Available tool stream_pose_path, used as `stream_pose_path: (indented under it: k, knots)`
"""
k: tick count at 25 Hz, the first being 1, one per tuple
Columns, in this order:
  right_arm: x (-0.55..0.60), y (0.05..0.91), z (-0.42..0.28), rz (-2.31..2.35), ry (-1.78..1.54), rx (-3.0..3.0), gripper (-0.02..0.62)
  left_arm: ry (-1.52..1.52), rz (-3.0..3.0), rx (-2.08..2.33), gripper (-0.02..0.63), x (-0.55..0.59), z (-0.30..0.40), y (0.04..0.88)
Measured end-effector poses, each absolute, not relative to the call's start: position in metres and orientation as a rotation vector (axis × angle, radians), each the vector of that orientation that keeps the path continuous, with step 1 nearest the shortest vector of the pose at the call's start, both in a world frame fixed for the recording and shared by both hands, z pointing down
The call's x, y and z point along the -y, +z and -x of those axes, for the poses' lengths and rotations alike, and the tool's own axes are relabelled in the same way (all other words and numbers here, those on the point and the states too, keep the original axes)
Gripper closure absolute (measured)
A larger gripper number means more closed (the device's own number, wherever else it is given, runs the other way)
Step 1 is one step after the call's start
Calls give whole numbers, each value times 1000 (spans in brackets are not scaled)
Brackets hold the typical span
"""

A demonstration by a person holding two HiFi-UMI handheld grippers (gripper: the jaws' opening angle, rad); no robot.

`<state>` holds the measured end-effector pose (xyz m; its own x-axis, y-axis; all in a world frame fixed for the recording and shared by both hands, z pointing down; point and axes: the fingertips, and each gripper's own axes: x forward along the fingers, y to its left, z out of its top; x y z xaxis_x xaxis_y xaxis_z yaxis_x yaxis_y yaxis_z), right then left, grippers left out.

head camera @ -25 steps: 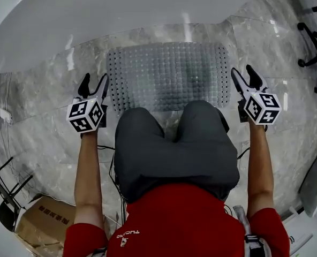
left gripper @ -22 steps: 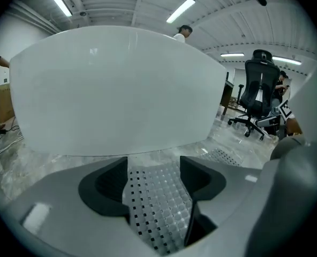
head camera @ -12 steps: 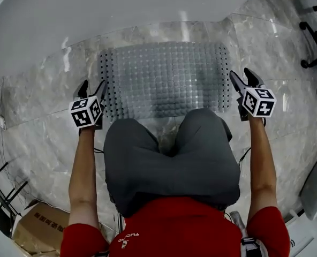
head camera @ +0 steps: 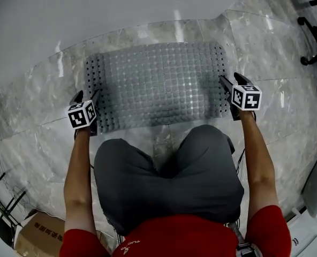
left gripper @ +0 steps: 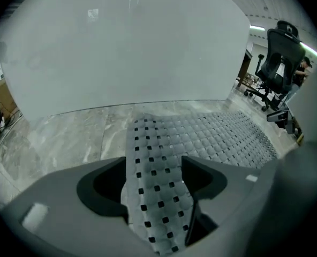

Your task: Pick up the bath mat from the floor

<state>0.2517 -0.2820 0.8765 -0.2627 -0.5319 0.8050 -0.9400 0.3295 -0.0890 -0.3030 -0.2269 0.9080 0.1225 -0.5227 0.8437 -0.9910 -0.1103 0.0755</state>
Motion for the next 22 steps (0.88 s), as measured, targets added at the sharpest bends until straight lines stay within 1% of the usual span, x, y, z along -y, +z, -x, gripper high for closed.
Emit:
stream_pose_path:
  k: [5,9,13,18,22]
  knots:
    - [277,924,-266,-1265,876,1835,316,937,-1627,1450,291,219,316,941]
    - [275,946,-277,-1255,935,1776,304,961,-1572,1426,262,215,325,957]
    - [275,960,-277,-1225,969,1762,295,917,-1538,1397,231,213,327,965]
    - [277,966,-276,-1229,972,1750,292,877,-1552,1336,228,212,325,968]
    - [276,966,-275,-1238,956,1741,293,929,-1581,1306,229,210,320,970]
